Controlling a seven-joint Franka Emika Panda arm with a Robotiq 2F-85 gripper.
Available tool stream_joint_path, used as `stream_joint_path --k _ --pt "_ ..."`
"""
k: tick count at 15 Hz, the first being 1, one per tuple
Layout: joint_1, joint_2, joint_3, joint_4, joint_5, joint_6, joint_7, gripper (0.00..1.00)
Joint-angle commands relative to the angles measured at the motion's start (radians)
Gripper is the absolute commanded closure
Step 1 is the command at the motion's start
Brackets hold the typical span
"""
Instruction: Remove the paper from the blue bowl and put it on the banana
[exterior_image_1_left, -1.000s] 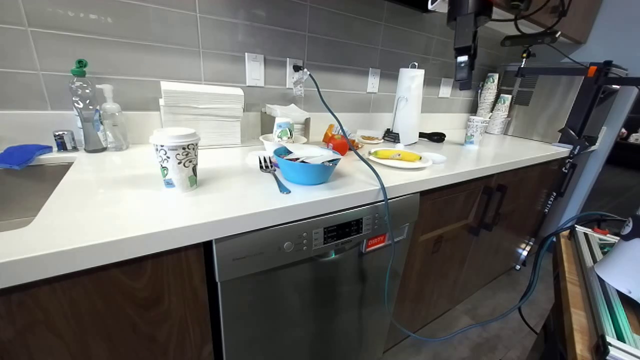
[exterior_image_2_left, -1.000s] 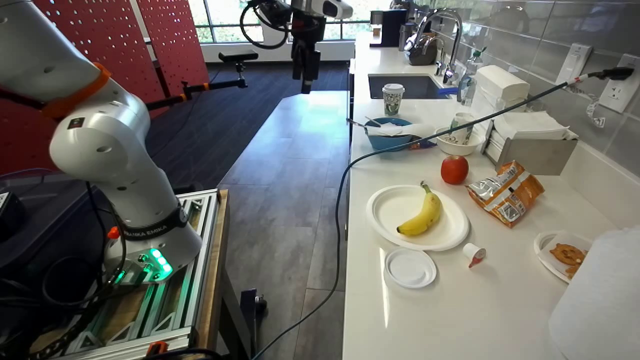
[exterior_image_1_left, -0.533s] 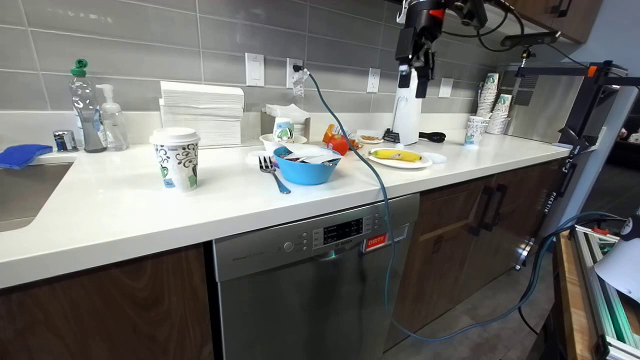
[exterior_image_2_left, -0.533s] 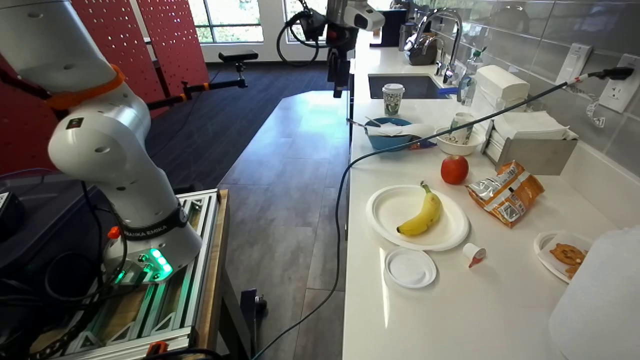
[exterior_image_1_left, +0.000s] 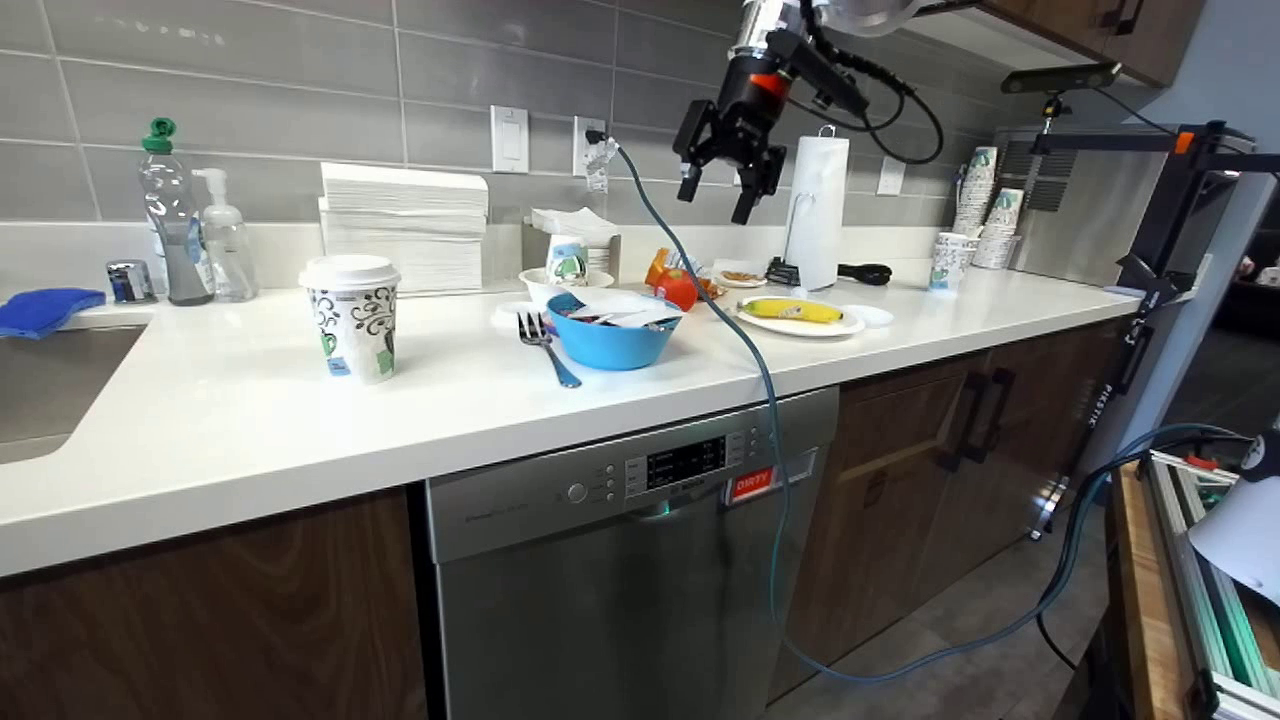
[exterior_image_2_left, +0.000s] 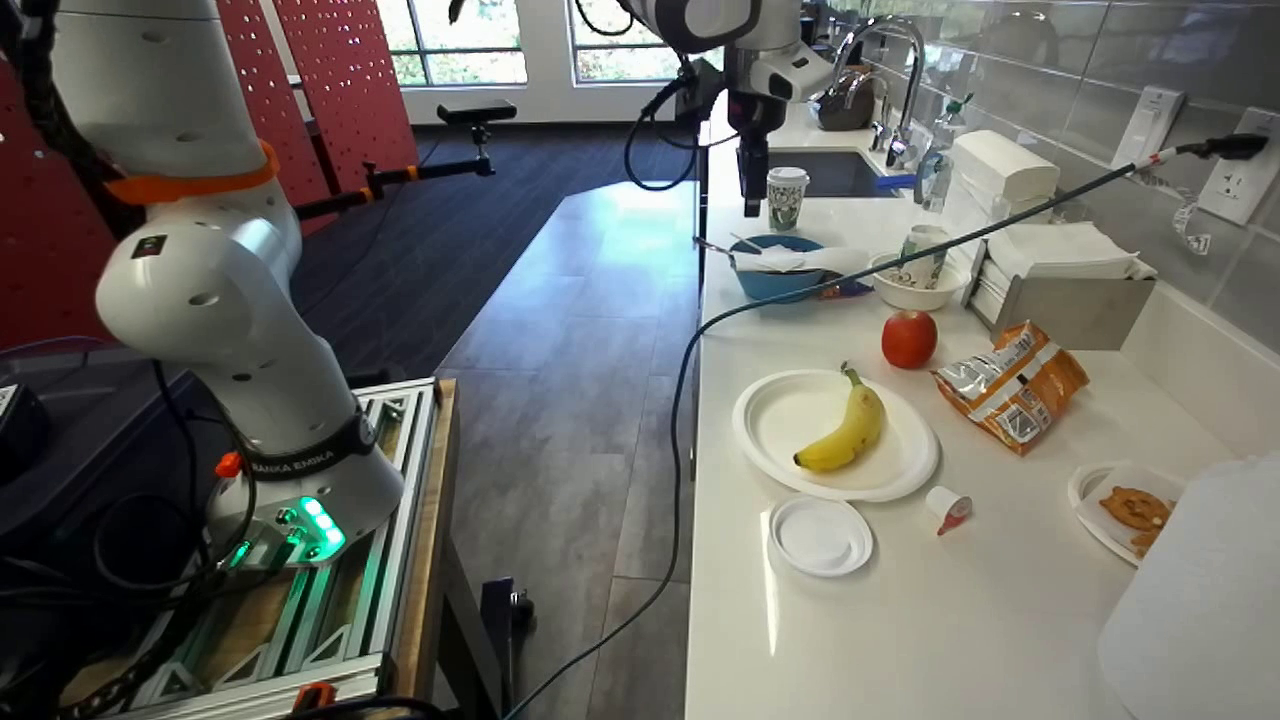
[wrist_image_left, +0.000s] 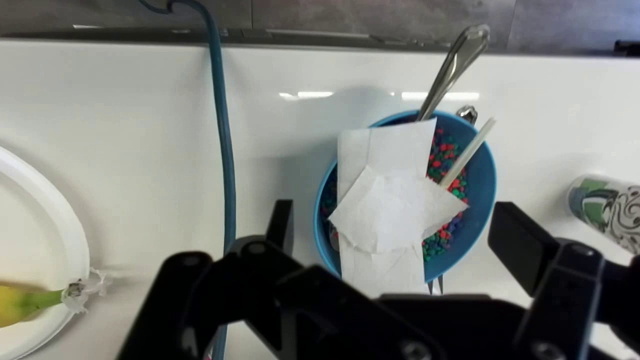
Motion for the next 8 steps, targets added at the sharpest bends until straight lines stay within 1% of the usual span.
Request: stream_joint_path --k 1,4,8 --pt "-0.004 0.117 -0.007 0.068 0.01 0.095 0.078 0.0" --pt "0.001 0.189 -0.015 0.096 0.015 0.151 0.111 0.0" --pt "0.002 0.257 -0.018 0.128 0.028 0.151 0.141 0.0"
